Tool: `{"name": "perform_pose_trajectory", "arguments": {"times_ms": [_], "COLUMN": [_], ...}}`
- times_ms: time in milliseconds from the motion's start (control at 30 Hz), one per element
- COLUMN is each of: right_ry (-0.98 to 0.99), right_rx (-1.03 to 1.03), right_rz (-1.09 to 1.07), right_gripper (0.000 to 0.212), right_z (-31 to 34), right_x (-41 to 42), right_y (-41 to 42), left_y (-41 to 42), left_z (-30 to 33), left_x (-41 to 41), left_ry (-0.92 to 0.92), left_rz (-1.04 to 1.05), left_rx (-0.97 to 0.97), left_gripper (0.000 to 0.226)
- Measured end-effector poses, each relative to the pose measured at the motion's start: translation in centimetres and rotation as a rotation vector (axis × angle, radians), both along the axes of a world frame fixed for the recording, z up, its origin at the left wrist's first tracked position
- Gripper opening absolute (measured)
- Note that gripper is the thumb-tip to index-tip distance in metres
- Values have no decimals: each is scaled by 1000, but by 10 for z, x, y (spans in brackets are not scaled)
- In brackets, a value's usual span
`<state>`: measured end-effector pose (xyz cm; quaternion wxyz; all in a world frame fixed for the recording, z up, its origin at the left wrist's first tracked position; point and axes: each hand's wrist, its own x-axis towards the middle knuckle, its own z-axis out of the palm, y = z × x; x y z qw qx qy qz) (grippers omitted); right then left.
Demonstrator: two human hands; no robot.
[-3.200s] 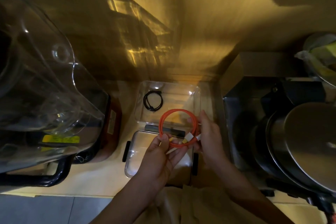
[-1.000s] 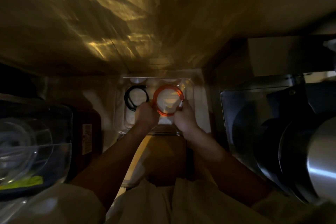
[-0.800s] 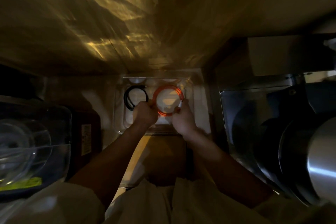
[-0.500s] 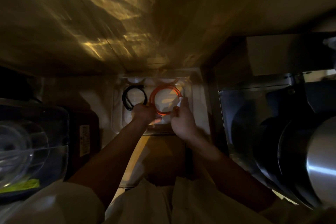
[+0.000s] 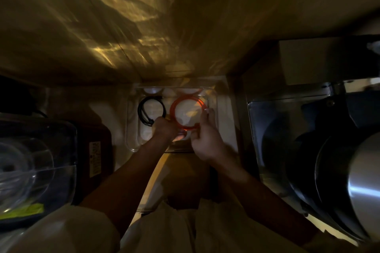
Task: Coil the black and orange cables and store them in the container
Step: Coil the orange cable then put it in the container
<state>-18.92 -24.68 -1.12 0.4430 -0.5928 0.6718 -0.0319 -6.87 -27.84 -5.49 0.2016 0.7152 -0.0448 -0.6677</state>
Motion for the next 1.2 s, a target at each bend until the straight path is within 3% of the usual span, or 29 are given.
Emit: {"name": "perform_pose_trajectory", "arguments": {"times_ms": [100,233,467,667,833,933,1200], "right_ry": [58,179,309,322,282,288,424], "right_rx": [11,23,-117,-172,-137,-88,-51], "right_rz": [116,247,215,205,272,307,459], "right_gripper": [74,81,42,42,37,30,62], "right_z": [-1,-3,-5,-8,-7,-11,-22], "right_x": [1,1,8,8,7,6,5], "right_y": [-8,-19,-24,-27,-27,-21,-9], "left_y": [1,3,7,8,7,8,17], "left_z": [-3,-13,-18,-13,-6,-1,21], "left_x": [-1,5,16,16,14,16,13], "left_ry": [21,-109,-184,-250,-238,-339,-651], "left_rz": [-47,-94,-204,-267,-241,-380,-765], "left_rx": [43,-67,-119,-148,-159,-205,-444], "left_gripper": [42,26,25,15,28,16,28]}}
